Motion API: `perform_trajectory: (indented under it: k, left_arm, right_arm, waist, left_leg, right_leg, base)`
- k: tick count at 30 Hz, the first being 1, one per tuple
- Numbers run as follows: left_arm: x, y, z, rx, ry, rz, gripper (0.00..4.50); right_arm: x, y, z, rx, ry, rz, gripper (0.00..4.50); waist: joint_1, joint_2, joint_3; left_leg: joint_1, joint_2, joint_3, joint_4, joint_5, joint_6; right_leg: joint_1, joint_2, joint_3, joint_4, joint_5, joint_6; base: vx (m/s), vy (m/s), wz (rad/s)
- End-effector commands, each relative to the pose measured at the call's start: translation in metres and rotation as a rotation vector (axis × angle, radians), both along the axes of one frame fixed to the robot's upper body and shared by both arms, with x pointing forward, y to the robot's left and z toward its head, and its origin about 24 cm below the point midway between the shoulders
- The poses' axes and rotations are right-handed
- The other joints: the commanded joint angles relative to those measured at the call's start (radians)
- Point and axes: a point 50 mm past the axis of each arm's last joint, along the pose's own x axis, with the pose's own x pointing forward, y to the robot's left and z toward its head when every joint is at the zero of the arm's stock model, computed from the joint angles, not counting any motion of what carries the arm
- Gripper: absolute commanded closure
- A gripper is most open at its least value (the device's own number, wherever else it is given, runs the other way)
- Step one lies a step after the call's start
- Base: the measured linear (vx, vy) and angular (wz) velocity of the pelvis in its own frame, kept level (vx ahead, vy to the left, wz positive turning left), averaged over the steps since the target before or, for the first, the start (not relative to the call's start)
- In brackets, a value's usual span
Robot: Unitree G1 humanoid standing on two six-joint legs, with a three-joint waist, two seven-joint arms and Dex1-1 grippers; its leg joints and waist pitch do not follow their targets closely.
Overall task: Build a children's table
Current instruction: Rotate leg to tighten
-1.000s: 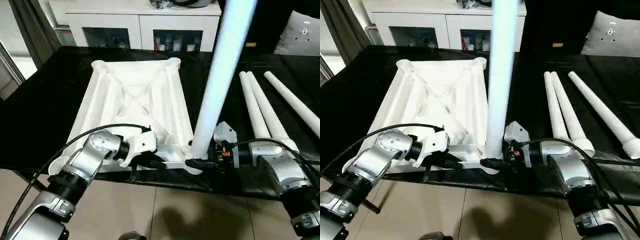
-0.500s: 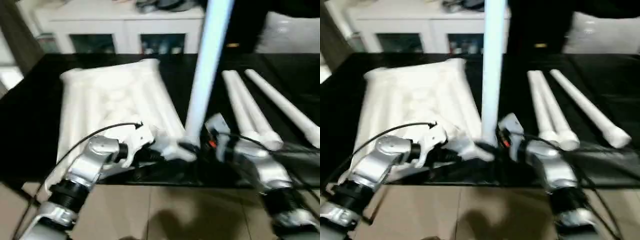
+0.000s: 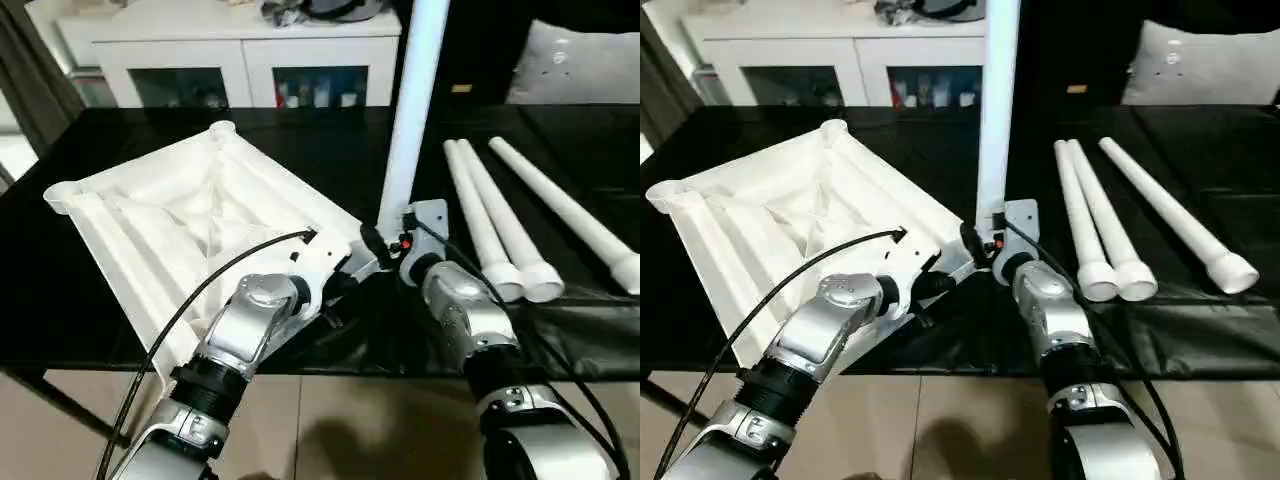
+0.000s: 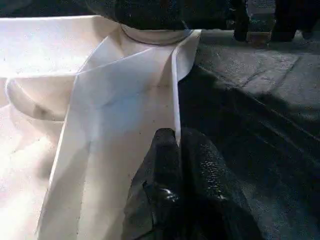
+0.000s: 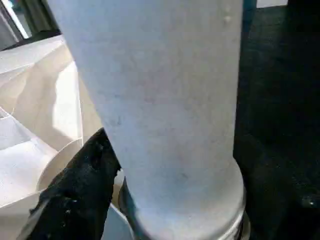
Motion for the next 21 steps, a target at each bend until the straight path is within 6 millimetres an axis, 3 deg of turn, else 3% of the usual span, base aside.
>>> perform_trajectory:
  k: [1, 2, 3, 7, 10, 15, 21]
  left_arm:
    - [-0.002, -0.005, 0.002, 0.008, -0.033, -0.061, 4.50]
    - [-0.002, -0.002, -0.001, 0.023, -0.036, -0.080, 4.50]
    - [-0.003, 0.002, -0.003, 0.034, -0.034, -0.091, 4.50]
    - [-0.004, 0.019, -0.009, 0.066, -0.017, -0.151, 4.50]
    - [-0.007, 0.029, -0.011, 0.081, -0.013, -0.238, 4.50]
    - [-0.018, 0.040, -0.012, 0.105, -0.001, -0.431, 4.50]
    - [-0.028, 0.056, -0.016, 0.168, 0.040, -0.615, 4.50]
  right_arm:
    - [-0.010, 0.008, -0.010, 0.015, 0.024, 0.101, 0.56]
    - [-0.012, 0.002, -0.009, 0.001, 0.007, 0.120, 0.43]
    - [-0.014, -0.003, -0.007, -0.014, -0.012, 0.145, 0.30]
    - [-0.026, -0.031, 0.000, -0.089, -0.062, 0.267, 0.04]
    - [-0.034, -0.050, 0.008, -0.164, -0.087, 0.366, 0.04]
    - [-0.045, -0.063, 0.019, -0.233, -0.107, 0.531, 0.04]
    - [-0.057, -0.063, 0.023, -0.274, -0.084, 0.758, 0.04]
  waist:
    - [0.006, -0.009, -0.066]
    - [0.007, -0.010, -0.064]
    - [0.011, -0.004, -0.062]
    - [0.017, -0.002, -0.057]
    - [0.020, -0.001, -0.054]
    - [0.028, 0.001, -0.056]
    - [0.034, 0.003, -0.058]
  left_leg:
    - [0.005, 0.080, -0.040, -0.053, -0.042, 0.156]
    - [0.004, 0.082, -0.041, -0.054, -0.048, 0.163]
    - [0.007, 0.083, -0.042, -0.055, -0.069, 0.165]
    - [0.010, 0.086, -0.042, -0.061, -0.135, 0.132]
    - [0.011, 0.086, -0.043, -0.065, -0.161, 0.117]
    - [0.009, 0.086, -0.043, -0.063, -0.152, 0.125]
    - [0.012, 0.092, -0.041, -0.062, -0.143, 0.138]
  right_leg:
    - [0.048, -0.109, 0.058, -0.059, 0.111, -0.237]
    - [0.048, -0.109, 0.057, -0.061, 0.110, -0.237]
    - [0.046, -0.108, 0.055, -0.066, 0.082, -0.229]
    - [0.048, -0.109, 0.056, -0.077, -0.047, -0.210]
    - [0.047, -0.106, 0.056, -0.082, -0.086, -0.206]
    - [0.047, -0.106, 0.056, -0.079, -0.070, -0.201]
    - [0.043, -0.106, 0.055, -0.073, -0.040, -0.222]
  base:
    - [0.000, 0.000, 0.00]
    - [0.000, 0.000, 0.00]
    - [0.000, 0.000, 0.00]
    - [0.000, 0.000, 0.00]
    - [0.000, 0.000, 0.00]
    - [0.000, 0.000, 0.00]
    - [0.000, 0.000, 0.00]
